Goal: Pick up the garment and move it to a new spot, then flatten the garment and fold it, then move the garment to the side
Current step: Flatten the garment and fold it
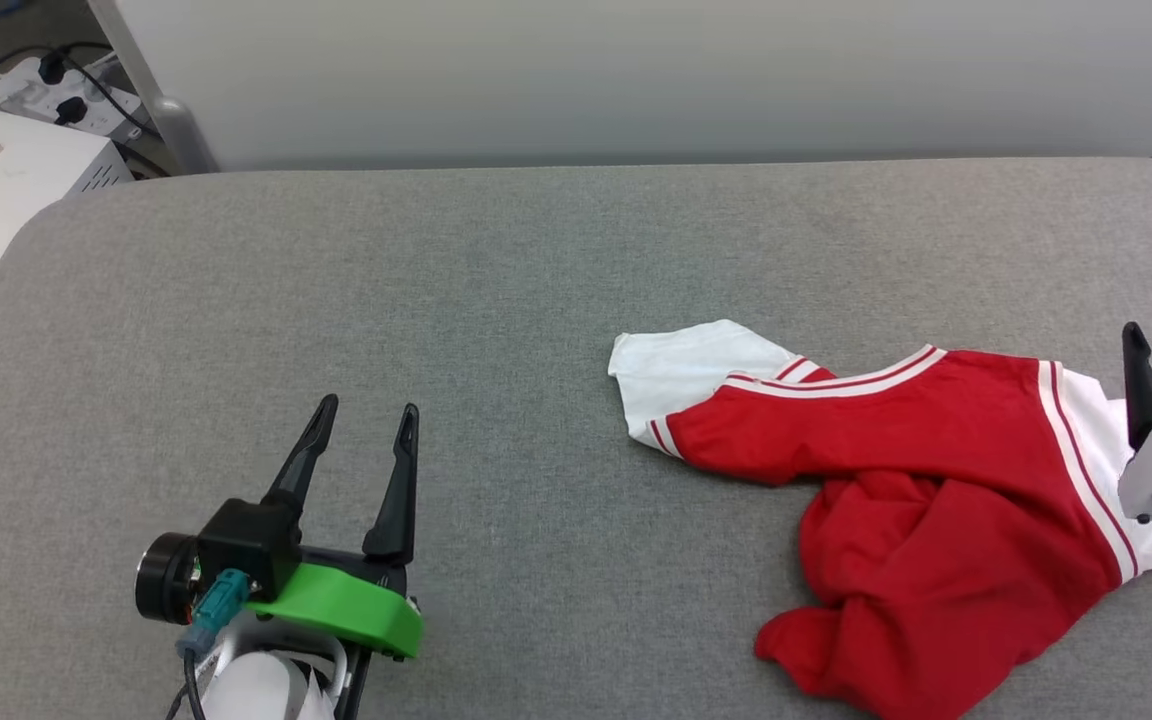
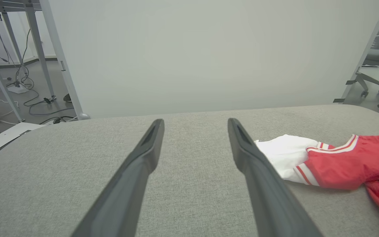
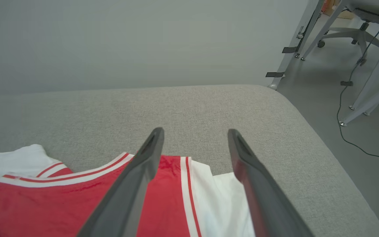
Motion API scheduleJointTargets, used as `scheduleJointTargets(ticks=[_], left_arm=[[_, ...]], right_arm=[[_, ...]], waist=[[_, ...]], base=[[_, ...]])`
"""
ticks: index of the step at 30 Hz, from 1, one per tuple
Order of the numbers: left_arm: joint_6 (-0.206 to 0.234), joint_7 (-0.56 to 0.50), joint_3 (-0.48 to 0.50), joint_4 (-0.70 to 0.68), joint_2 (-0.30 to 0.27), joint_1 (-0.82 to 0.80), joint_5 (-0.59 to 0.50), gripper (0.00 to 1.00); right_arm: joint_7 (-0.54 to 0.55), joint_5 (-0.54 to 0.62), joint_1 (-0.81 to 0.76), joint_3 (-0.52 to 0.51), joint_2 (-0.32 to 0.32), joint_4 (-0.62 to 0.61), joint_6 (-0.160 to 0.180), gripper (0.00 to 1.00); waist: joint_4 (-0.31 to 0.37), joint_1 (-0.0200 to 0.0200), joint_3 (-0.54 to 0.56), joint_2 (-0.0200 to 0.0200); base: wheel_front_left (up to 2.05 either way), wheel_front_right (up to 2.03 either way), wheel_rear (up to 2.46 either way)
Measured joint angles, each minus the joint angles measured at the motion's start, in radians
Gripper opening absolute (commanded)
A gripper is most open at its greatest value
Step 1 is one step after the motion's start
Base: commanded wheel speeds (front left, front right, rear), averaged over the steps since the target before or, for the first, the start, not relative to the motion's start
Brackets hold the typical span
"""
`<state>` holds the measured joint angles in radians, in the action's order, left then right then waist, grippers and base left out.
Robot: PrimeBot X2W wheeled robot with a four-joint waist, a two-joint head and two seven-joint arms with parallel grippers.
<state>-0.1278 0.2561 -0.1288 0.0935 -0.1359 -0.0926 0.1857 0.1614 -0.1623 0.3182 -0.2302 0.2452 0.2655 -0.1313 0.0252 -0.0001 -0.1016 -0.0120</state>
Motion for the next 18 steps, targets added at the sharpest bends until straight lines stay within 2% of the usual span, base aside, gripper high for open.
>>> scheduleJointTargets(ticks=[9, 13, 18], left_arm=[[0.000, 0.000, -0.011, 0.002, 0.012, 0.048, 0.033, 1.00], [0.000, 0.000, -0.026, 0.007, 0.013, 0.051, 0.034, 1.00], [0.000, 0.000, -0.047, 0.024, 0.011, 0.049, 0.037, 1.00]], right_arm=[[-0.269, -0.022, -0.158, 0.025, -0.121, -0.156, 0.000, 1.00], [-0.329, -0.026, -0.201, 0.049, -0.147, -0.195, 0.000, 1.00], [-0.338, -0.028, -0.215, 0.076, -0.162, -0.204, 0.000, 1.00]], waist=[[0.037, 0.0000, 0.023, 0.0000], [0.046, 0.0000, 0.027, 0.0000], [0.060, 0.0000, 0.027, 0.0000]], base=[[0.00, 0.00, 0.00], [0.00, 0.00, 0.00], [0.00, 0.00, 0.00]])
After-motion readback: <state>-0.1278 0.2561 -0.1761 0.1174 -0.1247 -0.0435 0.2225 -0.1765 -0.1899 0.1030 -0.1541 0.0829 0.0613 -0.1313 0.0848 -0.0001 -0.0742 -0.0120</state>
